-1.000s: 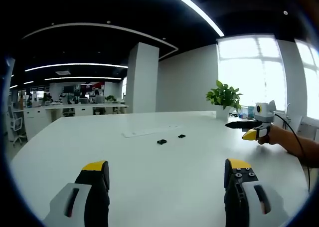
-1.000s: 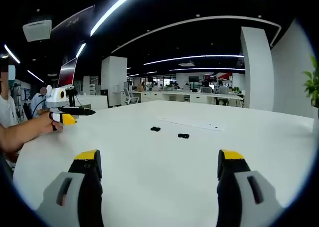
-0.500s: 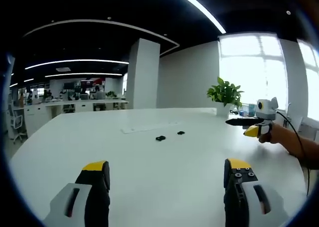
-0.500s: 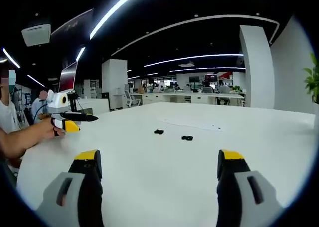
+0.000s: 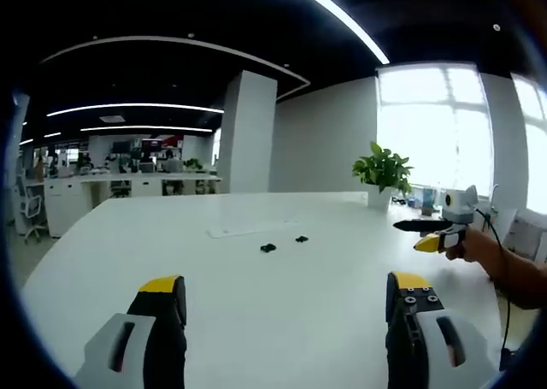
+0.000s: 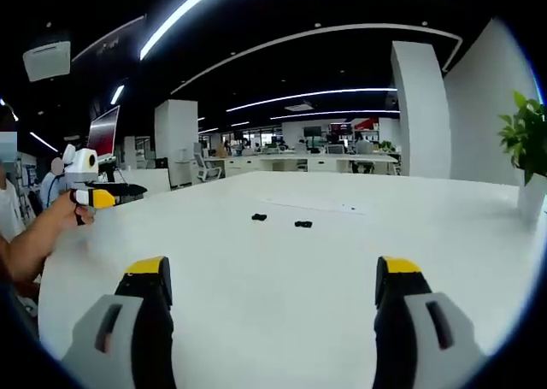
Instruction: Snap the two parts of the plastic buckle together until the buckle closes and remains connected.
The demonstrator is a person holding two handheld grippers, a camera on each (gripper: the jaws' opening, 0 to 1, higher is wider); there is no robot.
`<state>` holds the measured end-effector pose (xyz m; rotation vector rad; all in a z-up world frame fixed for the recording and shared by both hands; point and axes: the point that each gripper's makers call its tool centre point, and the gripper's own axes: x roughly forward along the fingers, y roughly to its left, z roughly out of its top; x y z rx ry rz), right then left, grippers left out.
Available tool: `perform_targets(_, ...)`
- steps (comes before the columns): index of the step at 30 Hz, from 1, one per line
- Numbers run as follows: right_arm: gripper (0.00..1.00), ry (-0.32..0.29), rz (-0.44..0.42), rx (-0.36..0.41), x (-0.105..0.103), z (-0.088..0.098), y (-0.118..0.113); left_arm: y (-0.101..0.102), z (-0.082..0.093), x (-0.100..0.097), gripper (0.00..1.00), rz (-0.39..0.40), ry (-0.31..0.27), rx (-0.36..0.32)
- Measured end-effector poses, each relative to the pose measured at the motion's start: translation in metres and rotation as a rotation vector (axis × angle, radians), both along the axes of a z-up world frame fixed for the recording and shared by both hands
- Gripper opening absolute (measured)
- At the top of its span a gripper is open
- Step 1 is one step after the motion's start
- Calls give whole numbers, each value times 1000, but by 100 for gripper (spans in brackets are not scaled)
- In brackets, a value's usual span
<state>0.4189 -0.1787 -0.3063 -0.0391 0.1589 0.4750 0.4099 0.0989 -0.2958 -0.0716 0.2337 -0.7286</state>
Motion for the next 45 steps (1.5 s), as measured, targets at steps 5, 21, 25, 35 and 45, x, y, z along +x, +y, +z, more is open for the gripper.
perform_targets(5,99,11,6,-30,0,-1,11,-1,-3,9,99,-12,31,-10)
perform_targets(21,97,13,-1,-6,15,0,10,0,-8,30,99,-17,42,20)
perform_targets(25,97,5,-3,-25,13,0,9,-2,-9,23,99,-22,24,21)
perform_targets(35,98,18,-25,-22,8,-6,1,-2,-14,13,99,-22,34,40)
perform_targets(45,97,25,-31,-26,12,-7,1,-7,-5,13,99,-57,8,16)
